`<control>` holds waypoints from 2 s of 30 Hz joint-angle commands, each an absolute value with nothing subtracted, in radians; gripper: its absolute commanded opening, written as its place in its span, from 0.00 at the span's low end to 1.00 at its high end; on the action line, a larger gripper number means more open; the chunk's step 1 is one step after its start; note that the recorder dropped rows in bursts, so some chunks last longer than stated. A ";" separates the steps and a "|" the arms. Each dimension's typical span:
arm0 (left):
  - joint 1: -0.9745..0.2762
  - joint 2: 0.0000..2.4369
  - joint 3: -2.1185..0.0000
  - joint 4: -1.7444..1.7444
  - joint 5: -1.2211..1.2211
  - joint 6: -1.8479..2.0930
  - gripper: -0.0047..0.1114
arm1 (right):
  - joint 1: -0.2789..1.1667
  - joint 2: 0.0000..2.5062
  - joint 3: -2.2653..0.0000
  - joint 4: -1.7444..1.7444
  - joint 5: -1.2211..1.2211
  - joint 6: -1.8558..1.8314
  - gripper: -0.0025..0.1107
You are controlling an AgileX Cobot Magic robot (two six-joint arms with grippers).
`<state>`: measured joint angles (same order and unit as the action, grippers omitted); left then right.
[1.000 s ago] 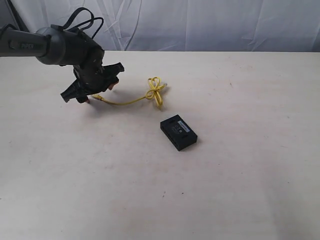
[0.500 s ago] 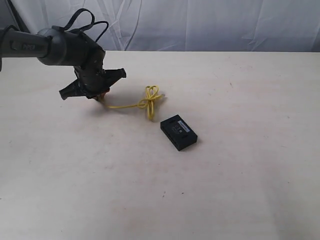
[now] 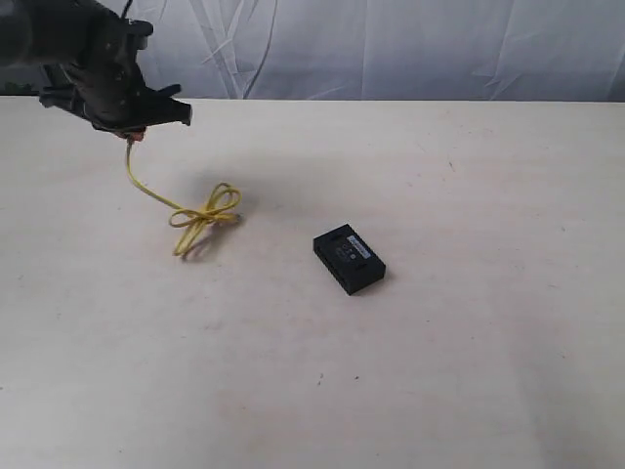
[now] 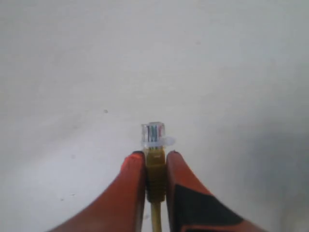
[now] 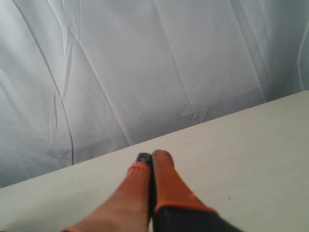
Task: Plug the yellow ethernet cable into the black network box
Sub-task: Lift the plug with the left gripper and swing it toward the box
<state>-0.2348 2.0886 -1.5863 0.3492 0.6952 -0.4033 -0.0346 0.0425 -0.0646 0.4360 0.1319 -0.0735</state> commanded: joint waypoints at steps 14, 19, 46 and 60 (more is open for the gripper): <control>-0.119 1.655 -1.150 -0.169 0.740 0.805 0.04 | -0.038 0.046 -0.045 0.431 0.112 -0.079 0.01; -0.123 1.571 -1.063 -0.404 0.845 1.154 0.04 | -0.038 0.046 -0.045 0.431 0.121 -0.079 0.01; -0.421 1.760 -1.046 -0.490 0.758 1.030 0.04 | -0.038 0.046 -0.049 0.561 0.103 -0.077 0.01; -0.475 1.935 -1.046 -0.536 0.674 1.083 0.04 | -0.038 0.153 -0.093 0.550 0.096 -0.089 0.01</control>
<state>-0.4495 1.9342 -1.0484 -0.5262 0.6969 1.0761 -0.0346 0.1299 -0.0820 0.5618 0.1208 -0.0813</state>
